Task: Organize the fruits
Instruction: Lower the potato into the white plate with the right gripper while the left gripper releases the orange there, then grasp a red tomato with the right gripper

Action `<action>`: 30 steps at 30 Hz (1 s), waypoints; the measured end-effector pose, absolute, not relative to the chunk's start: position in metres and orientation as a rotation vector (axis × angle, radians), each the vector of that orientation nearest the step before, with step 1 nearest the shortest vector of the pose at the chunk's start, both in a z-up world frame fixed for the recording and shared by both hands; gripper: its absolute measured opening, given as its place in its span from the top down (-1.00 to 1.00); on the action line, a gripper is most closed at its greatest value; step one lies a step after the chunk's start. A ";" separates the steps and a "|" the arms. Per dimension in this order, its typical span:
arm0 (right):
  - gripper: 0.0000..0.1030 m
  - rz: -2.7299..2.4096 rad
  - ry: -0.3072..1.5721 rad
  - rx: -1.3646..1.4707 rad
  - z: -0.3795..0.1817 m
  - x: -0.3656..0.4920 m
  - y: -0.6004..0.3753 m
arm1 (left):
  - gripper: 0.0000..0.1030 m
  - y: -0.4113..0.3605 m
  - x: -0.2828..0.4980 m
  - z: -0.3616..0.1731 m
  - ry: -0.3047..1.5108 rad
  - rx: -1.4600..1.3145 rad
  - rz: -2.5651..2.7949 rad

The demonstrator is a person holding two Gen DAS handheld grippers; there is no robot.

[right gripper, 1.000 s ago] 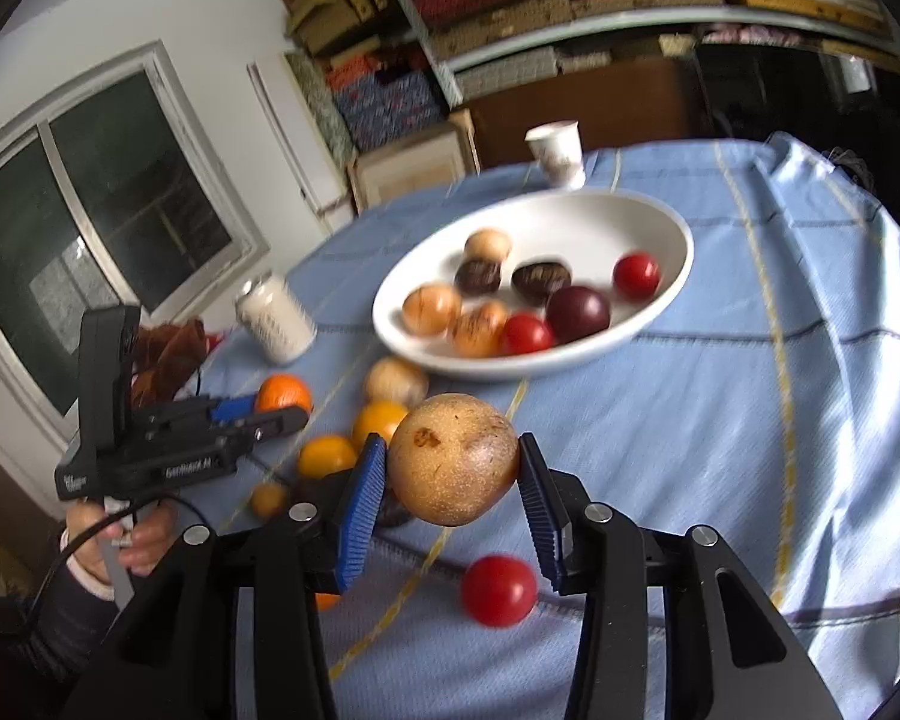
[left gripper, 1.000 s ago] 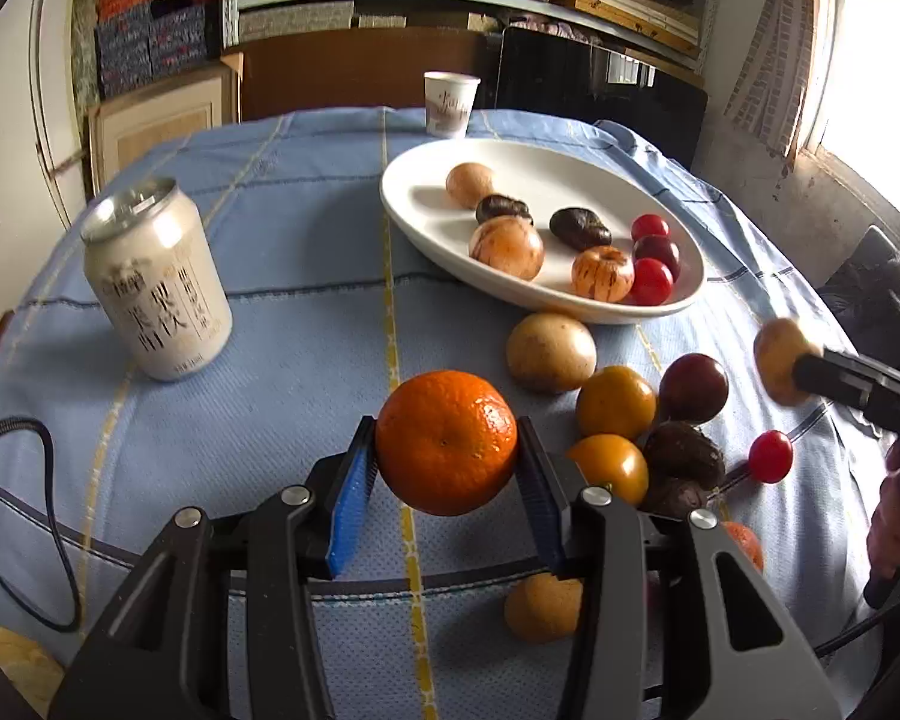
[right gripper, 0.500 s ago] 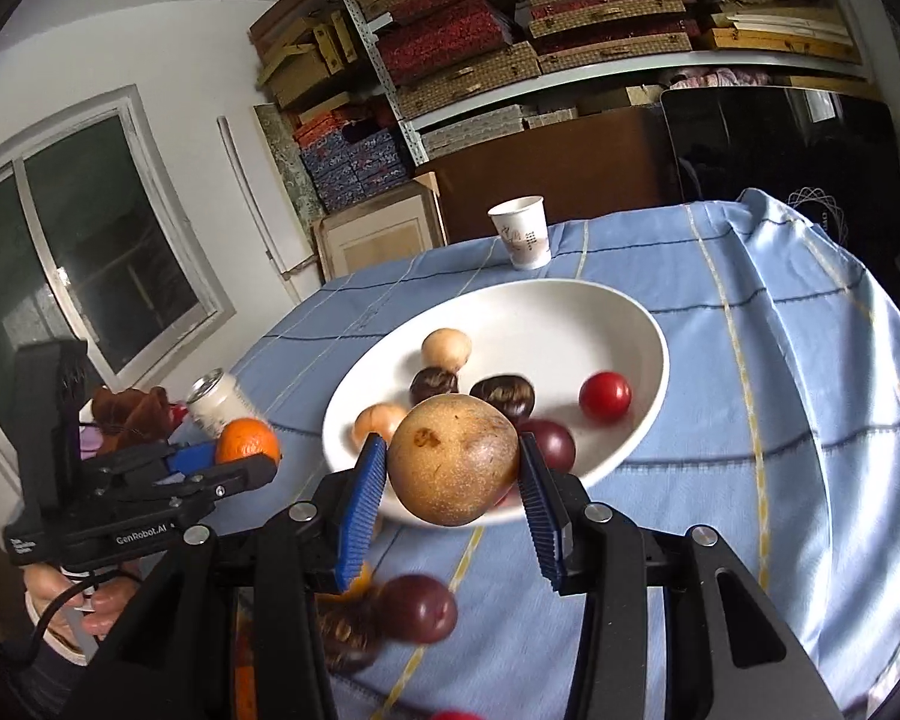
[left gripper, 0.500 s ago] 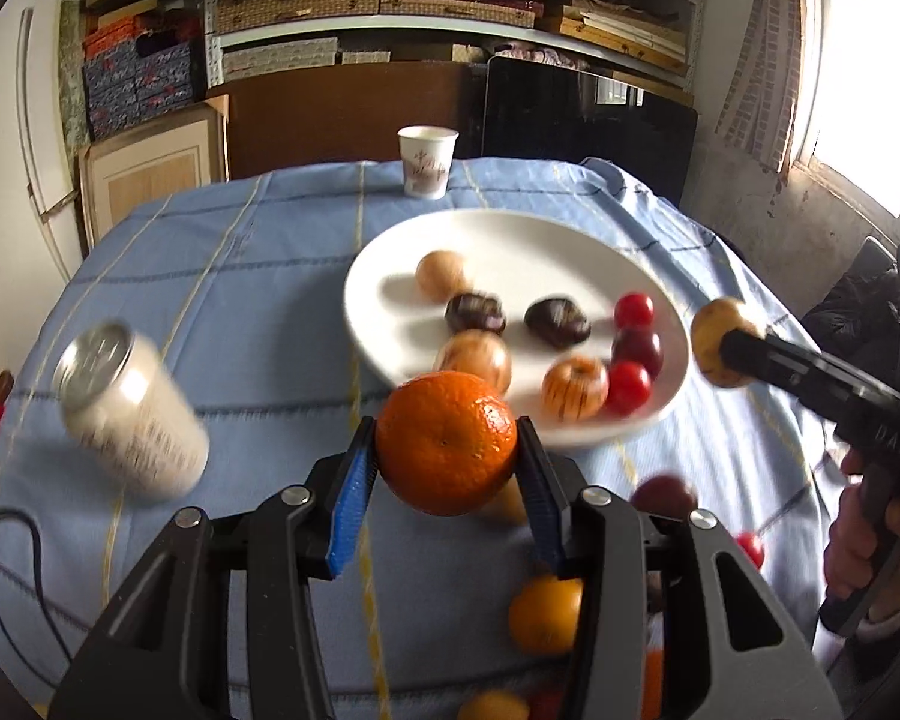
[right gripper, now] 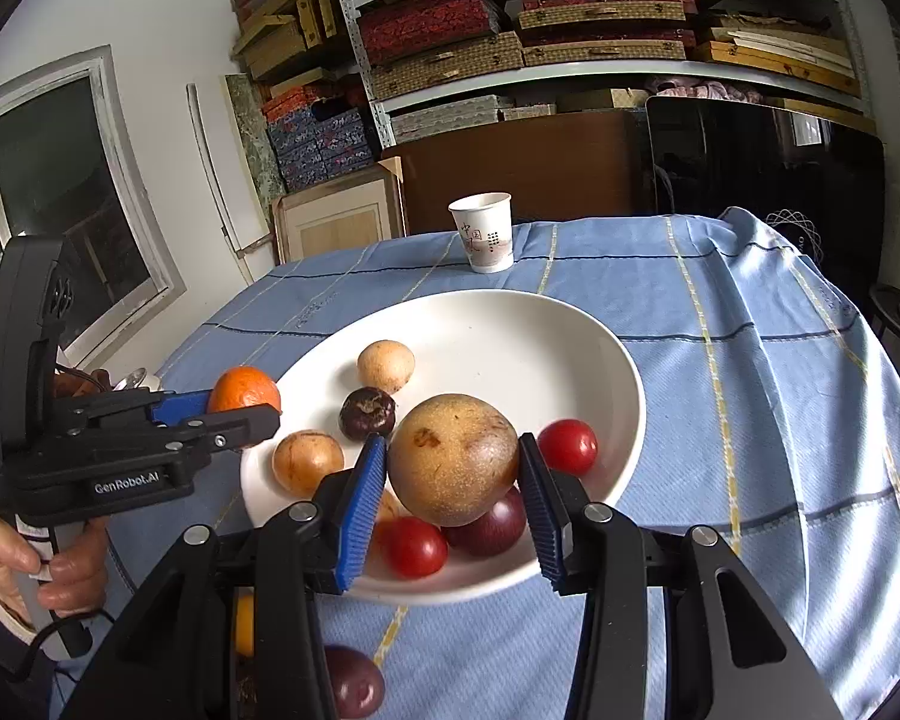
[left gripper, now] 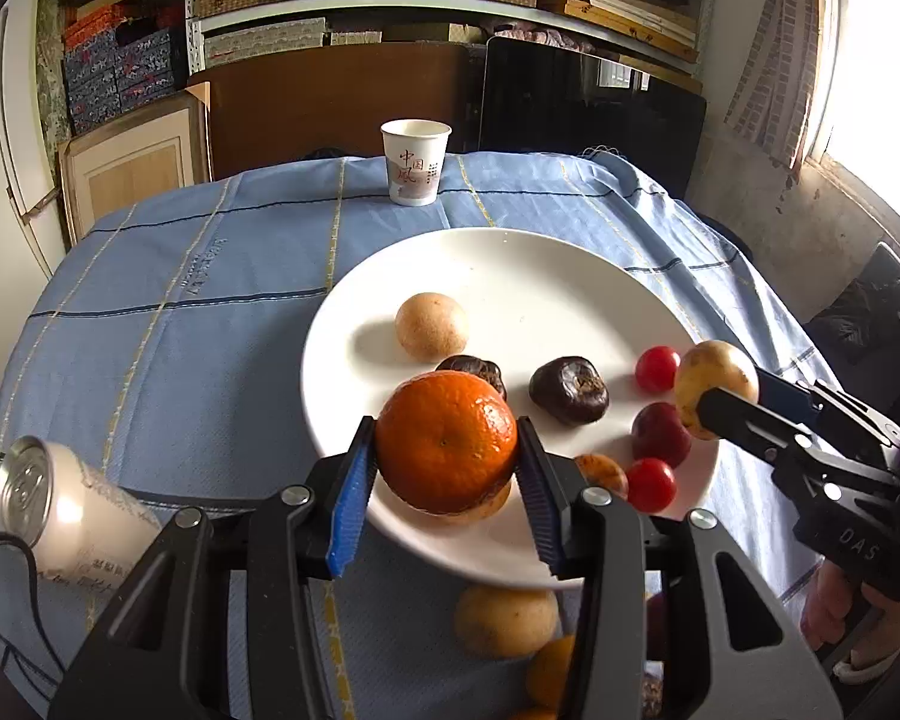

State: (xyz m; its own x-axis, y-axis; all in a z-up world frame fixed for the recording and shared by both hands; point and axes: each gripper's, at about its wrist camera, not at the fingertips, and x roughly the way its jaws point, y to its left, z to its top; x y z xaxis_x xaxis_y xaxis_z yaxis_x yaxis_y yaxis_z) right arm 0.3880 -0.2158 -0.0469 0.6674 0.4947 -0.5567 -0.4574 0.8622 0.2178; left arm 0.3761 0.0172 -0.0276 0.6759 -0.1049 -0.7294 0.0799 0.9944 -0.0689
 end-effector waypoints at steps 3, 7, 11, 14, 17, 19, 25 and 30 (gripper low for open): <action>0.10 0.538 0.655 0.046 -0.050 0.394 -0.210 | 0.13 0.018 0.382 -0.029 0.820 -0.052 -0.104; -0.12 0.564 0.623 0.012 -0.045 0.381 -0.207 | -0.71 0.023 0.371 -0.021 0.778 -0.058 -0.068; -0.13 0.581 0.571 -0.003 -0.029 0.358 -0.215 | -0.78 0.027 0.341 -0.001 0.689 -0.017 -0.055; -0.13 0.598 0.579 0.023 -0.024 0.348 -0.221 | -0.88 0.032 0.321 0.001 0.662 -0.019 -0.031; -0.13 0.606 0.596 0.035 -0.025 0.341 -0.224 | -0.90 0.044 0.301 -0.012 0.684 -0.014 0.021; -0.13 0.602 0.614 0.017 -0.029 0.336 -0.224 | -0.90 0.053 0.290 -0.023 0.701 -0.020 0.055; -0.13 0.607 0.755 -0.003 -0.054 0.322 -0.230 | -0.91 0.080 0.267 -0.045 0.770 -0.117 0.101; -0.13 0.650 0.846 0.031 -0.067 0.320 -0.228 | -0.91 0.082 0.262 -0.042 0.759 -0.140 0.103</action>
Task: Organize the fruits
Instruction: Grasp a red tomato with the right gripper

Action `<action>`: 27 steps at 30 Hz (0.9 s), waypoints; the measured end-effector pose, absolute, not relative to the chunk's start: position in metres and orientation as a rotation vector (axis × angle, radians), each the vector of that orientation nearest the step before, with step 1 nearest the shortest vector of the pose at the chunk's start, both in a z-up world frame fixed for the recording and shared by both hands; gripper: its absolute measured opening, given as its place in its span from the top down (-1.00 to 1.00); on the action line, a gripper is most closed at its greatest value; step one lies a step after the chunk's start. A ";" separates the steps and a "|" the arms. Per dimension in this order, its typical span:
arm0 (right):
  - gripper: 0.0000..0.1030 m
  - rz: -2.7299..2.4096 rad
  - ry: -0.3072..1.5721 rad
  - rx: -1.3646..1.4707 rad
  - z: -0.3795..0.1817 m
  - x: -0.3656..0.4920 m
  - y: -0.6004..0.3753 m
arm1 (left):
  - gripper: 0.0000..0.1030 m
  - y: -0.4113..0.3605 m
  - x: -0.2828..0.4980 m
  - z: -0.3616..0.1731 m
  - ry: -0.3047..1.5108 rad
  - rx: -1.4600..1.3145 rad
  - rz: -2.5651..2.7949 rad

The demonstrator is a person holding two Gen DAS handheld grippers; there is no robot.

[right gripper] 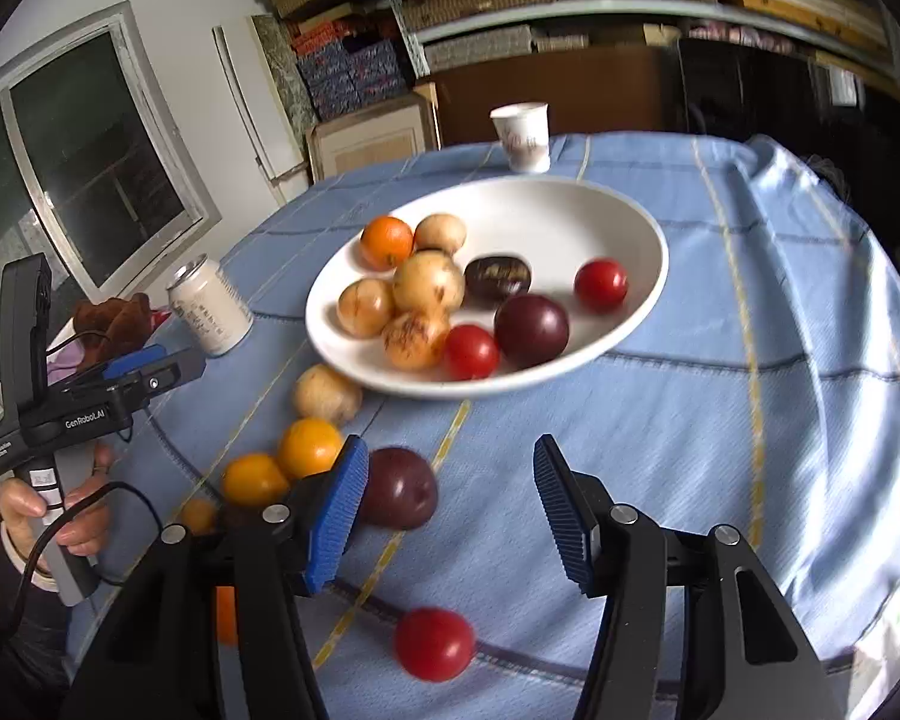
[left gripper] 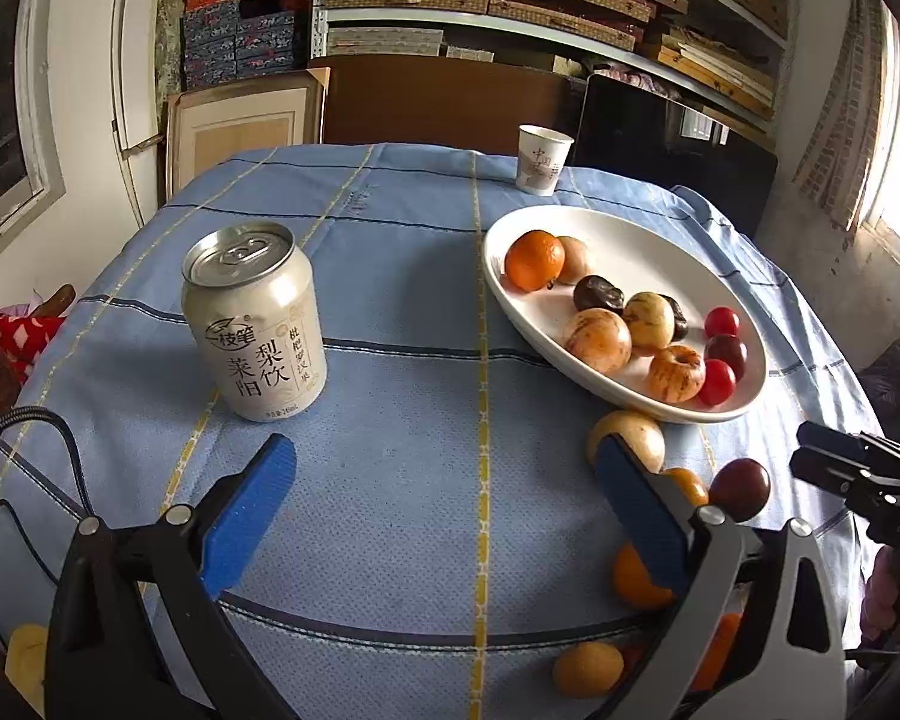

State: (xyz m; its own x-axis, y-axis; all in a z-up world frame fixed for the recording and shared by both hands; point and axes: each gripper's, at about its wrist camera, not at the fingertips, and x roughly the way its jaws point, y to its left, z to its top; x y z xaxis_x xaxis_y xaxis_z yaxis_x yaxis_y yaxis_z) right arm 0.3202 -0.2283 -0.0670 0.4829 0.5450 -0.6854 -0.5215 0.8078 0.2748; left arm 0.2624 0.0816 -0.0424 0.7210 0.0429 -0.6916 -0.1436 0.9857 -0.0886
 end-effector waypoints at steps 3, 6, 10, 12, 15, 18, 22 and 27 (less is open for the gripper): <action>-0.13 0.701 0.895 0.004 -0.070 0.315 -0.227 | -0.91 0.078 0.260 -0.044 0.771 -0.130 0.096; -0.13 0.742 0.917 -0.076 -0.072 0.304 -0.229 | -0.91 0.076 0.259 -0.046 0.786 -0.130 0.079; -0.13 0.759 0.910 -0.124 -0.076 0.288 -0.238 | -0.91 0.075 0.254 -0.046 0.791 -0.144 0.049; -0.13 0.765 0.918 -0.128 -0.078 0.286 -0.240 | -0.91 0.074 0.254 -0.046 0.789 -0.141 0.053; -0.09 0.778 0.921 -0.148 -0.079 0.282 -0.237 | -0.91 0.075 0.254 -0.047 0.789 -0.133 0.070; -0.04 0.805 0.916 -0.176 -0.079 0.274 -0.233 | -0.91 0.078 0.255 -0.048 0.796 -0.139 0.076; -0.04 0.782 0.931 -0.219 -0.085 0.273 -0.229 | -0.91 0.079 0.255 -0.049 0.795 -0.140 0.085; 0.25 0.782 0.942 -0.236 -0.090 0.272 -0.228 | -0.91 0.080 0.255 -0.049 0.797 -0.137 0.088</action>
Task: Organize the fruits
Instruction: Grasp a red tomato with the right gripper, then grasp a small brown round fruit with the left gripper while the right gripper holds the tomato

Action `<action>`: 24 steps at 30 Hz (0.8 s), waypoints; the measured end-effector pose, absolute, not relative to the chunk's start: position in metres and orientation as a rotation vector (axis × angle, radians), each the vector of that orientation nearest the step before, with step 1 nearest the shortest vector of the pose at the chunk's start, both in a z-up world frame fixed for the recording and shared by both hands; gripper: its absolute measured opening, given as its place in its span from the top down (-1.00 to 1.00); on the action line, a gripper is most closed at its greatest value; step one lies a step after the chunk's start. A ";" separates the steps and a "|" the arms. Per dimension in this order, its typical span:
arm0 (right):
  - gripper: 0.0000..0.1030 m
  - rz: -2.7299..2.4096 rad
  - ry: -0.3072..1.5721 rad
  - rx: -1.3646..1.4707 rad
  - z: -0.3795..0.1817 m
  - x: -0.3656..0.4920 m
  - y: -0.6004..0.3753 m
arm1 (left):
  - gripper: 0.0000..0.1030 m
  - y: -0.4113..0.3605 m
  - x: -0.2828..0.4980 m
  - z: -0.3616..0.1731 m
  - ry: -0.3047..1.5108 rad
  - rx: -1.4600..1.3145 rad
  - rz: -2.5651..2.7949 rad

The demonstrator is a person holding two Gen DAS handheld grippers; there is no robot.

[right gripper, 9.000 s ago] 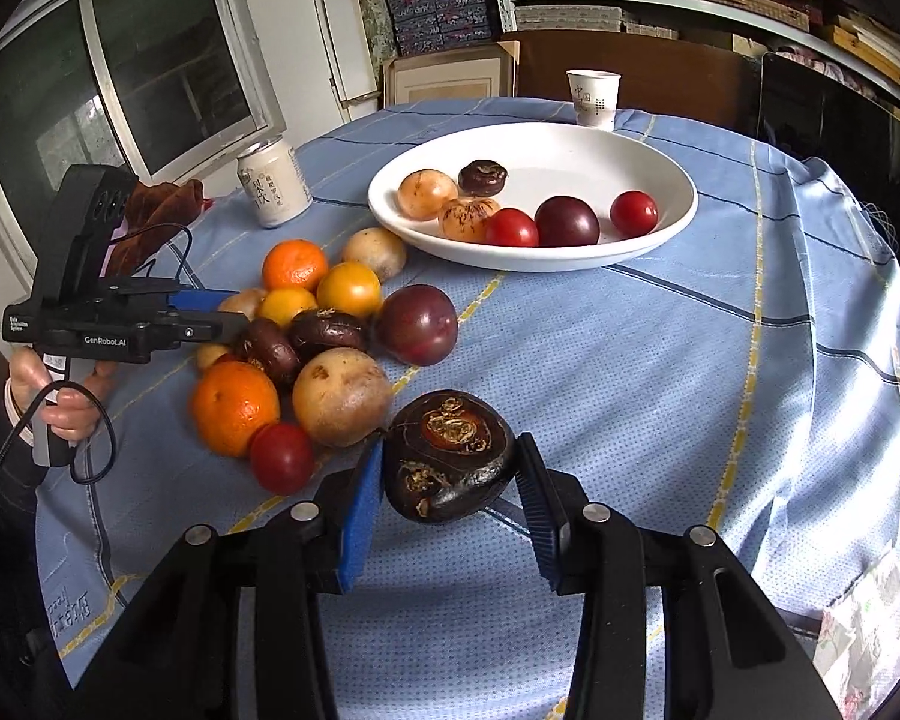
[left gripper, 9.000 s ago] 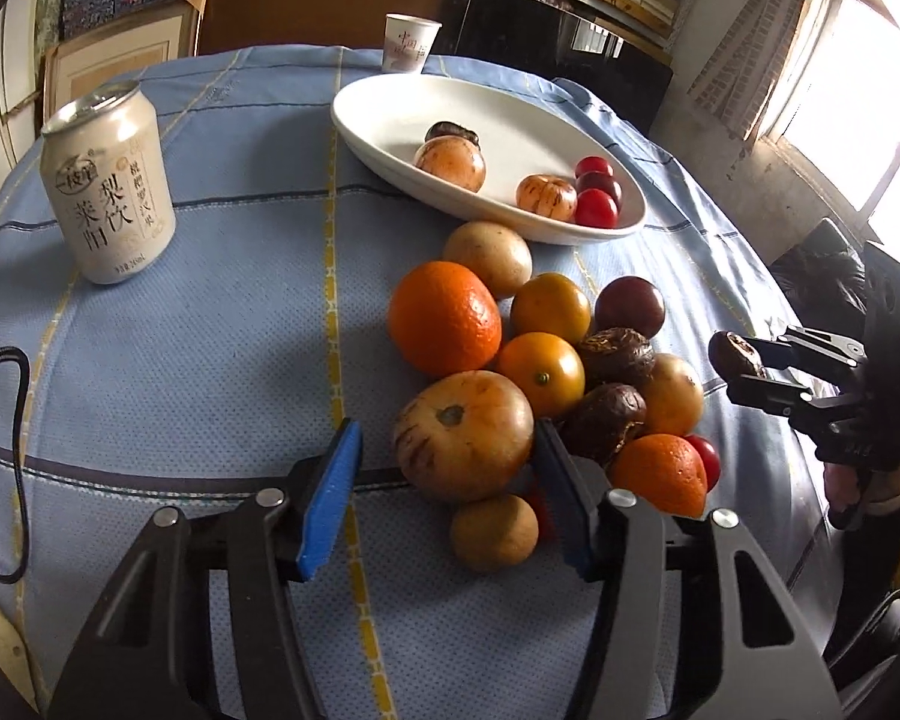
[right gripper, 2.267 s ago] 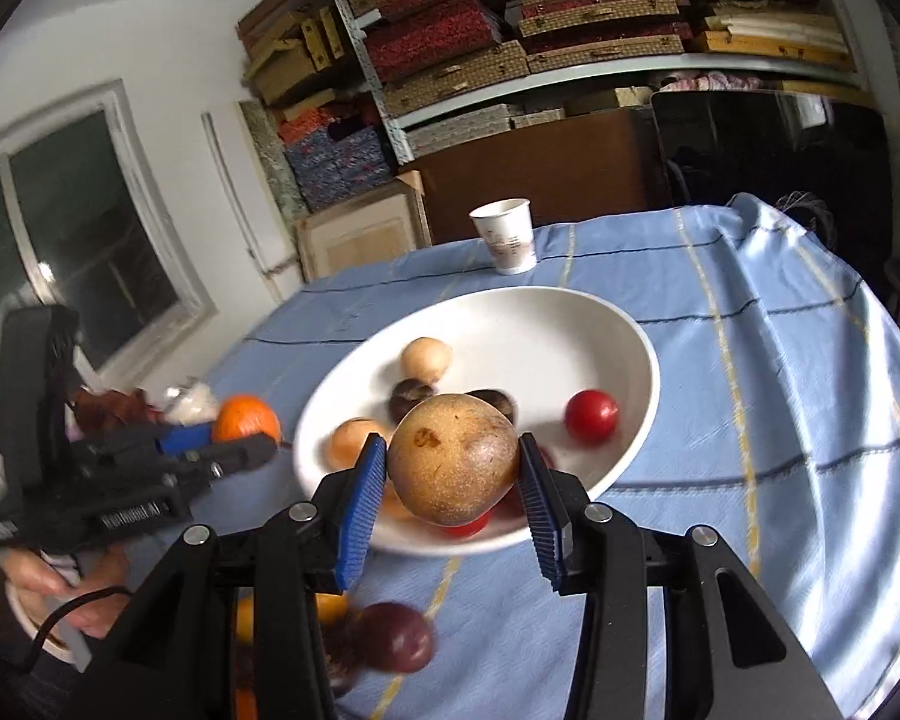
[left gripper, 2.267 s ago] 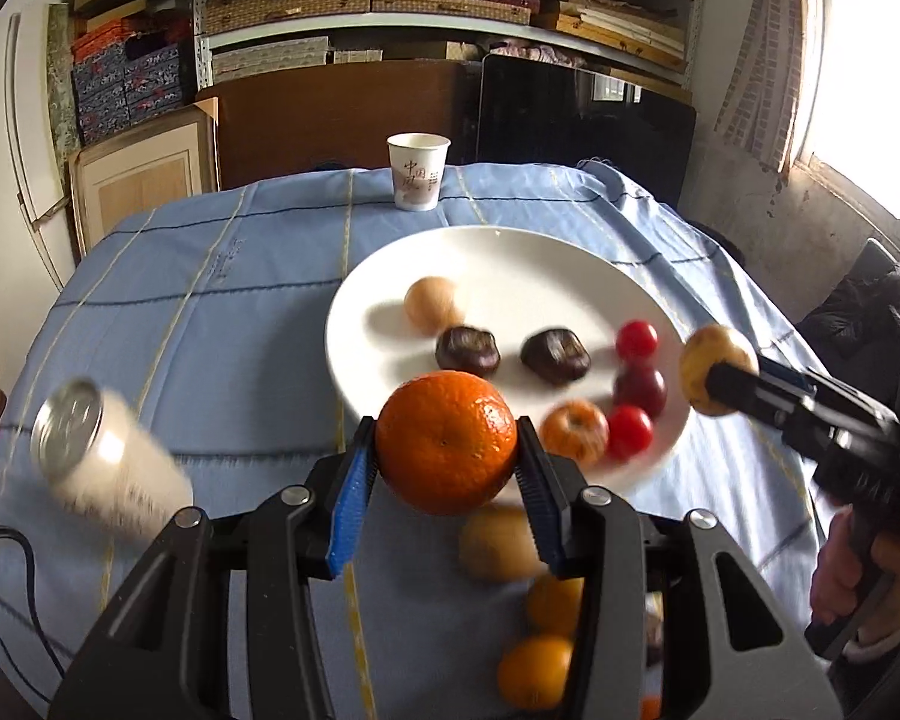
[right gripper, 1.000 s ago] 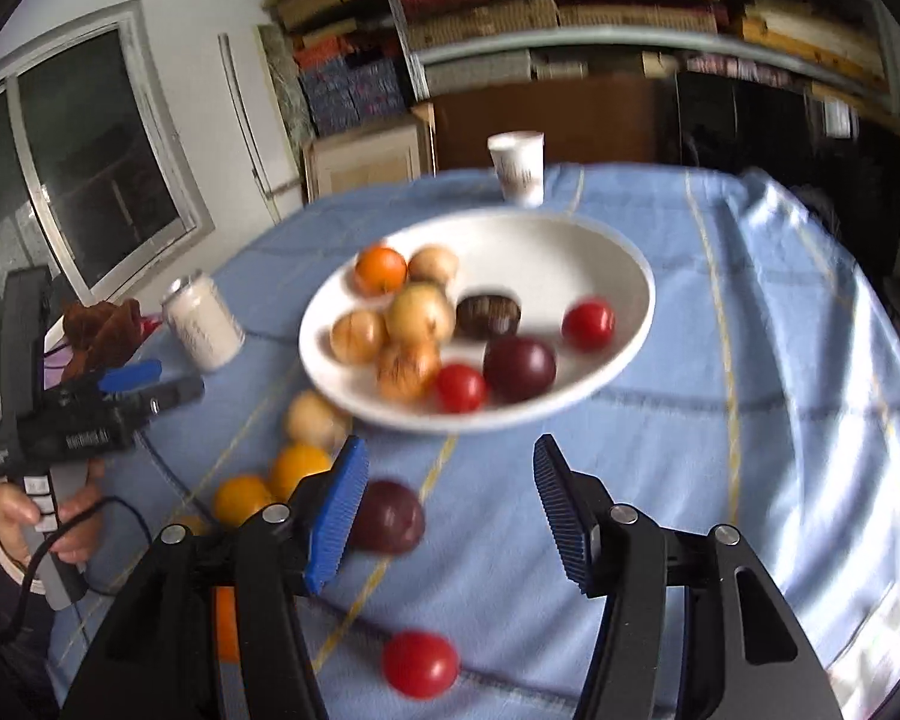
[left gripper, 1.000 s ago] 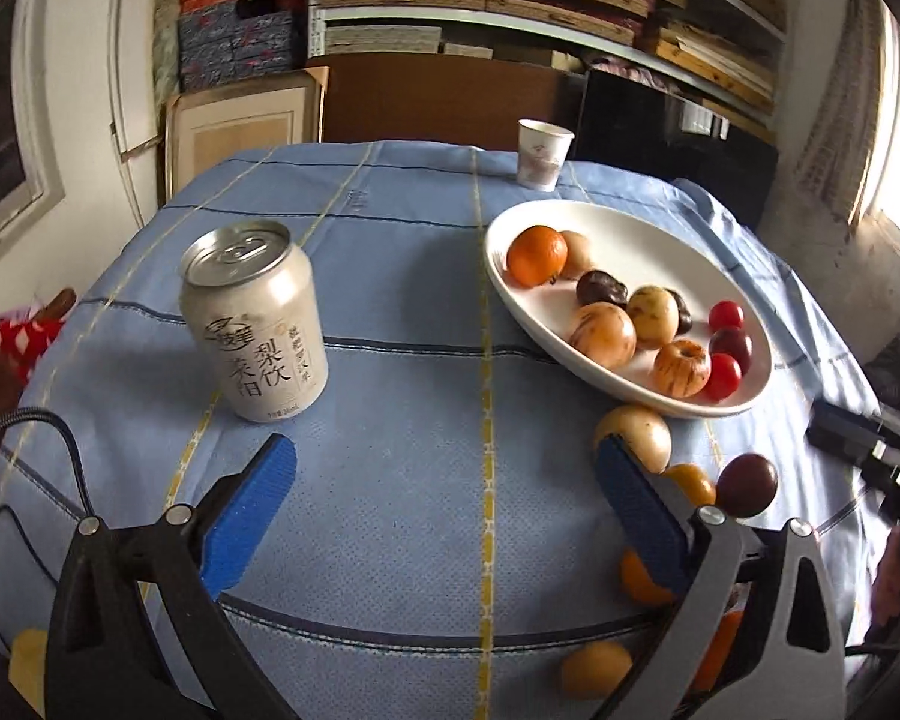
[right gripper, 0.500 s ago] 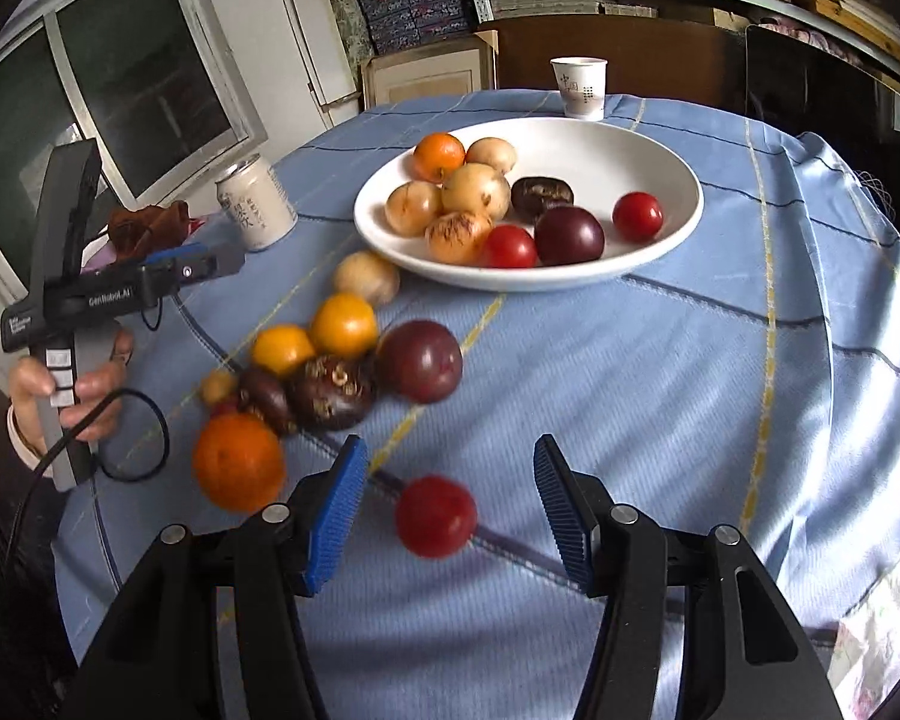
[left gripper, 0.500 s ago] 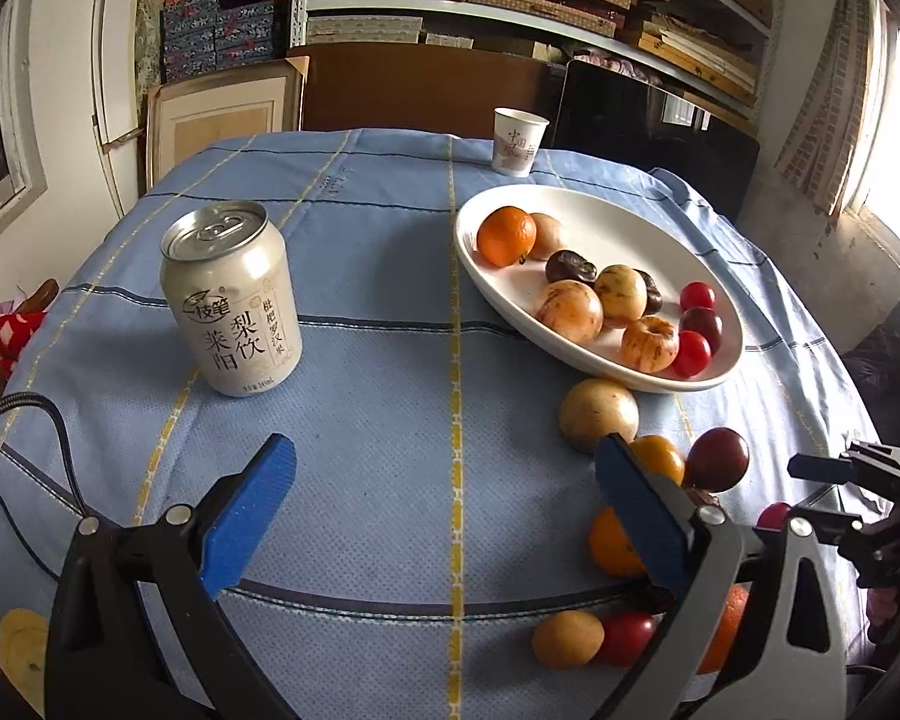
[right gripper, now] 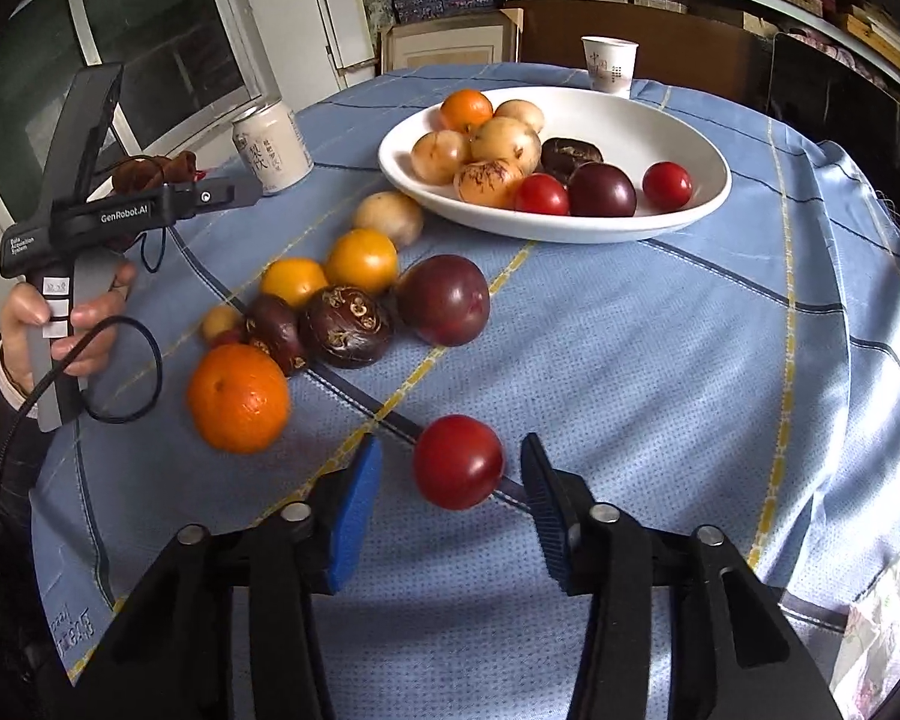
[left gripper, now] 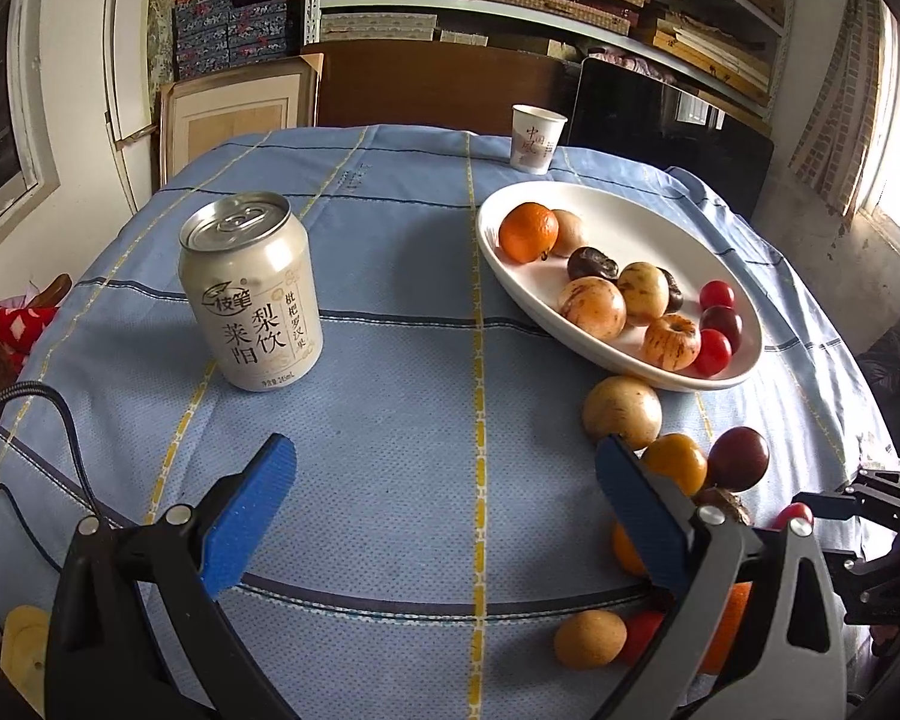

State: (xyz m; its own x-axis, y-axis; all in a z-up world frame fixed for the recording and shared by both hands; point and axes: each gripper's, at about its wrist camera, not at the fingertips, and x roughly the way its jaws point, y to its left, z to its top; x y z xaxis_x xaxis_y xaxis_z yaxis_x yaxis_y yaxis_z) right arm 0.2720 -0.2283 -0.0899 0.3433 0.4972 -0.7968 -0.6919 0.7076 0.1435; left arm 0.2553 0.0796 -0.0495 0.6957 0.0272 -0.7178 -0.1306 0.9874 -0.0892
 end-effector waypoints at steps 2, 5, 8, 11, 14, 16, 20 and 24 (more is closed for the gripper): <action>0.42 0.781 0.944 -0.238 -0.091 0.272 -0.228 | -0.91 0.080 0.256 -0.050 0.805 -0.127 0.090; 0.42 0.786 0.936 -0.183 -0.088 0.277 -0.234 | -0.91 0.079 0.254 -0.048 0.817 -0.075 0.070; 0.42 0.820 0.918 -0.100 -0.081 0.280 -0.241 | -0.91 0.071 0.247 -0.051 0.838 0.002 -0.032; 0.42 0.847 0.933 -0.032 -0.081 0.285 -0.245 | -0.90 0.057 0.234 -0.056 0.814 0.121 -0.087; 0.42 0.824 0.956 -0.016 -0.085 0.289 -0.246 | -0.55 0.048 0.224 -0.060 0.820 0.175 -0.172; 0.42 0.813 0.964 -0.017 -0.086 0.290 -0.246 | -0.42 0.048 0.220 -0.063 0.832 0.174 -0.223; 0.41 0.806 0.959 -0.029 -0.086 0.290 -0.245 | -0.32 0.045 0.217 -0.068 0.852 0.172 -0.264; 0.40 0.798 0.958 -0.037 -0.086 0.289 -0.245 | -0.32 0.040 0.215 -0.071 0.869 0.167 -0.304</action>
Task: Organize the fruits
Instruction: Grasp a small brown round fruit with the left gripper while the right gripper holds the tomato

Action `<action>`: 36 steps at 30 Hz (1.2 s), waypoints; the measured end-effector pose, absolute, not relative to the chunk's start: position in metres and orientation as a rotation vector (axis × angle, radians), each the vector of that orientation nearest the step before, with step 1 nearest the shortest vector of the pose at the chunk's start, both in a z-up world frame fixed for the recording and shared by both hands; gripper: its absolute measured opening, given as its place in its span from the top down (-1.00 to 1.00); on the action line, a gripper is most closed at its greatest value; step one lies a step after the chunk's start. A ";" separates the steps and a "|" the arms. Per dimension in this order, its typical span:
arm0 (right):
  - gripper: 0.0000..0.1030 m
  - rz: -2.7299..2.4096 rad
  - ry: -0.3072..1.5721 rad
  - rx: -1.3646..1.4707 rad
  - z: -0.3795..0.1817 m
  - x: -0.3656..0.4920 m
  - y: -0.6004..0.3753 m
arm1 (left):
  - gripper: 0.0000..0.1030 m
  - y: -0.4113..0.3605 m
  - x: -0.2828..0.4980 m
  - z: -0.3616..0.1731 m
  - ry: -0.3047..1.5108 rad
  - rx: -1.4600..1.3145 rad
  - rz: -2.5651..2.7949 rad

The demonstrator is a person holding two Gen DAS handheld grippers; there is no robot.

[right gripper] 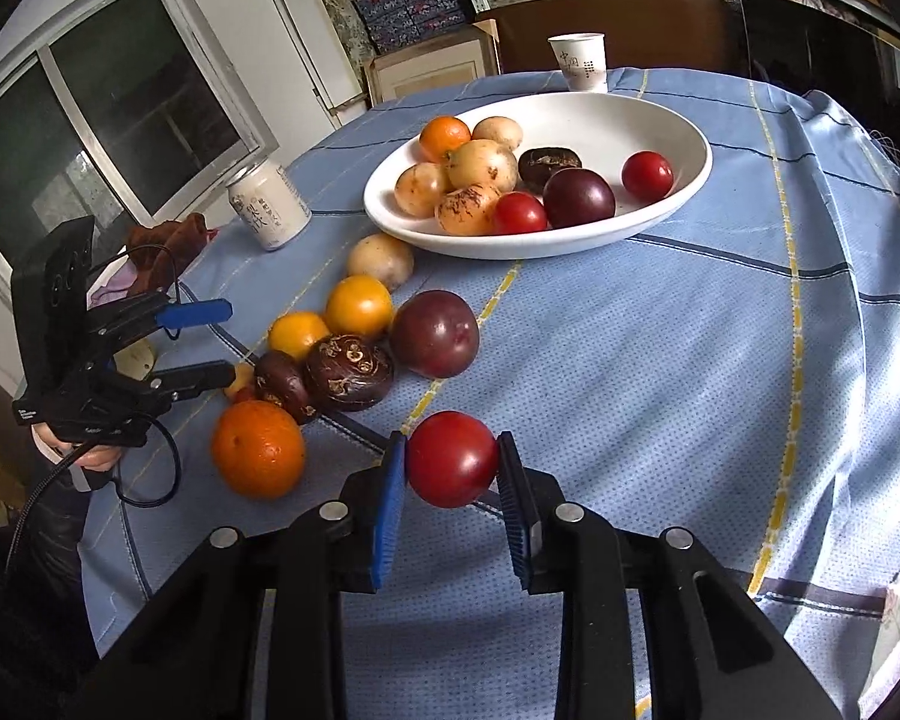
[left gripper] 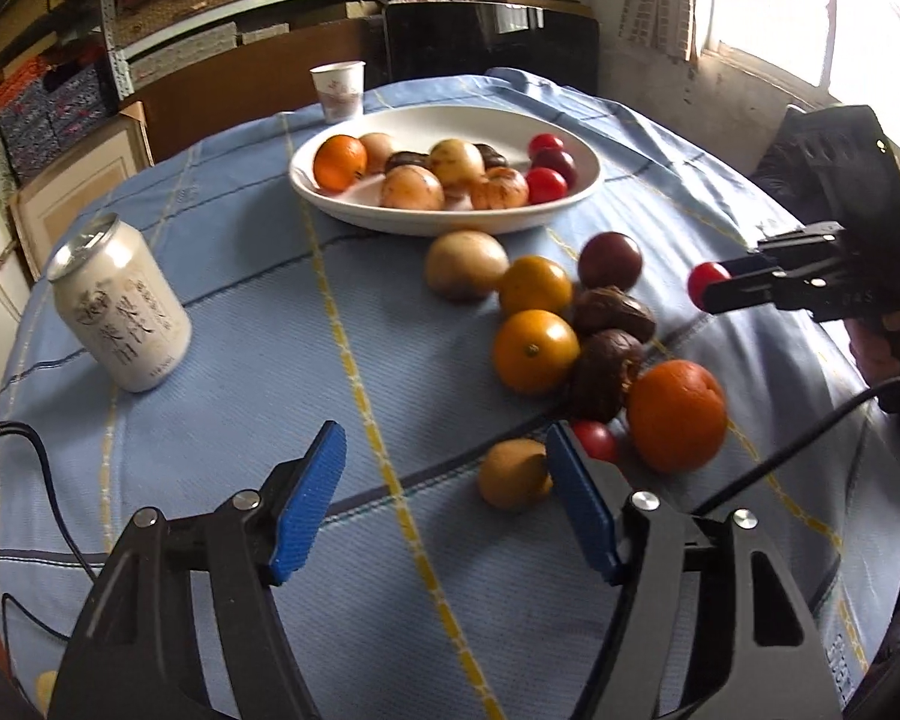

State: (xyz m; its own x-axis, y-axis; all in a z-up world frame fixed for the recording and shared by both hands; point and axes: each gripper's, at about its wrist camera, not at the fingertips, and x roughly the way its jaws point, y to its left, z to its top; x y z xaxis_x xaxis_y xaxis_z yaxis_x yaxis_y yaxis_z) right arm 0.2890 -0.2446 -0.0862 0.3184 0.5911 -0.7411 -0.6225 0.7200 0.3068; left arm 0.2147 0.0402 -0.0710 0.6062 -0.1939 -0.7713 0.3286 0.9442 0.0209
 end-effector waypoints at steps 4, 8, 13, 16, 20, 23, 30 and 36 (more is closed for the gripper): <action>0.39 0.798 0.954 -0.039 -0.086 0.289 -0.244 | -0.32 0.036 0.215 -0.076 0.887 0.184 -0.305; 0.38 0.795 0.943 -0.057 -0.085 0.286 -0.243 | -0.27 0.041 0.217 -0.076 0.902 0.150 -0.313; 0.39 0.797 0.943 -0.064 -0.085 0.286 -0.242 | 0.00 0.043 0.219 -0.078 0.936 0.091 -0.373; 0.39 0.793 0.946 -0.066 -0.086 0.288 -0.240 | 0.03 0.039 0.217 -0.079 0.936 0.100 -0.379; 0.38 0.778 0.947 -0.085 -0.089 0.287 -0.238 | 0.13 0.041 0.216 -0.079 0.951 0.073 -0.401; 0.38 0.770 0.952 -0.113 -0.092 0.286 -0.233 | 0.14 0.040 0.214 -0.080 0.953 0.075 -0.403; 0.42 0.765 0.941 -0.145 -0.093 0.282 -0.227 | 0.18 0.035 0.215 -0.084 0.958 0.099 -0.385; 0.44 0.776 0.942 -0.132 -0.093 0.282 -0.228 | 0.29 0.028 0.215 -0.088 0.954 0.138 -0.369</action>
State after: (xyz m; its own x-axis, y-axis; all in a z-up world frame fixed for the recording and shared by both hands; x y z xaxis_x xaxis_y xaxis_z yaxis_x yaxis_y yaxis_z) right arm 0.2818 -0.2282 -0.0932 0.3442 0.5408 -0.7675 -0.6504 0.7269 0.2205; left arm 0.2149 0.0283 -0.0876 0.5219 -0.2469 -0.8165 0.3675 0.9289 -0.0460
